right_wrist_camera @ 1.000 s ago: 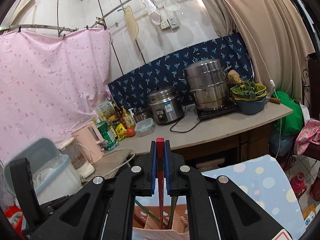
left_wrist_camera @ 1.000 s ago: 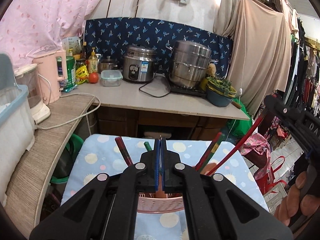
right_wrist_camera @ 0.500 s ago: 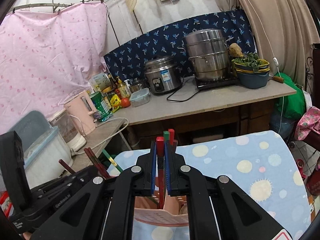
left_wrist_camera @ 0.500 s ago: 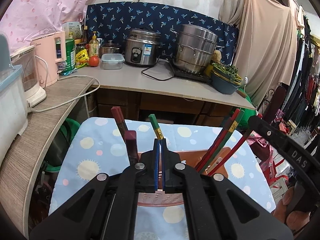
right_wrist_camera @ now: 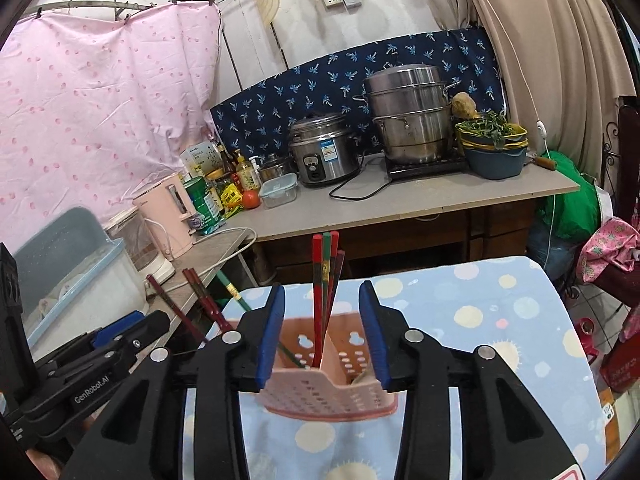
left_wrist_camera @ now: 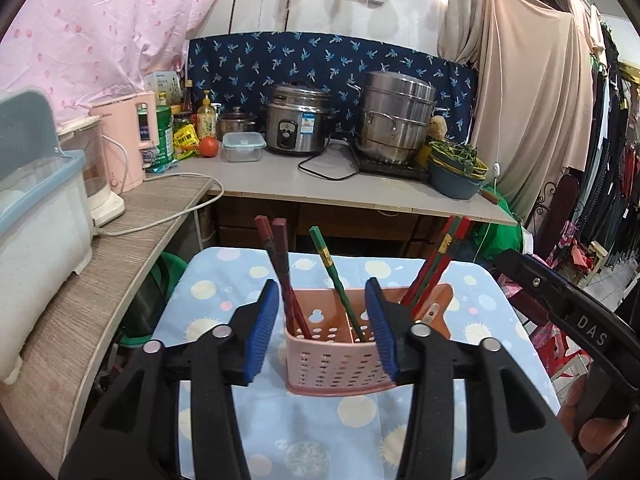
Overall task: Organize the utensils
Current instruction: 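Lower the chopstick and spoon into the basket and open both tools, then withdraw both open tools away from the basket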
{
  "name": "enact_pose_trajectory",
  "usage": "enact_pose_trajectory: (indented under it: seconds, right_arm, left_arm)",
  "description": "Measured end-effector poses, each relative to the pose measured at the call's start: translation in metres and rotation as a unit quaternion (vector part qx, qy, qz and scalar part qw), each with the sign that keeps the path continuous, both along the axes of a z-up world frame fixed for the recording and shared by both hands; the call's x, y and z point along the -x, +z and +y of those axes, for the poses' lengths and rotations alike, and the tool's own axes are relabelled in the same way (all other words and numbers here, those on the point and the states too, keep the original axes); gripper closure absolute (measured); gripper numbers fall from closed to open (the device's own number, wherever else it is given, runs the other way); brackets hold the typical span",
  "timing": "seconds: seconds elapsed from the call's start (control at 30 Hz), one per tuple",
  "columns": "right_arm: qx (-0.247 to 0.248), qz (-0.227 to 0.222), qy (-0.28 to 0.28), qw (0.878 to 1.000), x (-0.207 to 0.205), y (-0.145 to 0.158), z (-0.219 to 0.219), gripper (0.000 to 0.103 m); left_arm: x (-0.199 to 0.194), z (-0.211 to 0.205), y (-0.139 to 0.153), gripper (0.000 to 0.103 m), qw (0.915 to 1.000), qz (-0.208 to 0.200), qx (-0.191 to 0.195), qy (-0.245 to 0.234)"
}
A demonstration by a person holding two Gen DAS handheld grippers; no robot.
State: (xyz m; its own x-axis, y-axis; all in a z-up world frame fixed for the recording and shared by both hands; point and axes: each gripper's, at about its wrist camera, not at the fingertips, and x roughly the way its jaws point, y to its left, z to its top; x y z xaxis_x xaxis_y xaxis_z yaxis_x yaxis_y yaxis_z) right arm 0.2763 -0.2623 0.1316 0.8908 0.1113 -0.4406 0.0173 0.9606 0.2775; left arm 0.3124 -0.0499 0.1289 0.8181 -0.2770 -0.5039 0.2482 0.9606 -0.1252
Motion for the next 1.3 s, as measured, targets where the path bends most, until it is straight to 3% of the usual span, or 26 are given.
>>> enact_pose_trajectory:
  seconds: [0.23, 0.57, 0.8, 1.3]
  right_arm:
    - [0.004, 0.017, 0.0, 1.0, 0.047, -0.01, 0.005, 0.045]
    - [0.046, 0.048, -0.007, 0.998, 0.101, -0.039, 0.028, 0.036]
    - [0.072, 0.057, -0.011, 0.996, 0.126, -0.051, 0.046, 0.035]
    - [0.076, 0.076, -0.029, 0.994, 0.145, -0.064, 0.053, 0.03]
  left_arm:
    - [0.042, 0.012, 0.0, 0.038, 0.9993, -0.005, -0.027, 0.027]
    - [0.094, 0.019, -0.022, 0.023, 0.9961, 0.0, -0.07, 0.054]
    - [0.118, 0.018, -0.037, 0.023, 0.9945, 0.013, -0.084, 0.061]
    - [0.133, 0.024, -0.054, 0.021, 0.9923, 0.038, -0.089, 0.078]
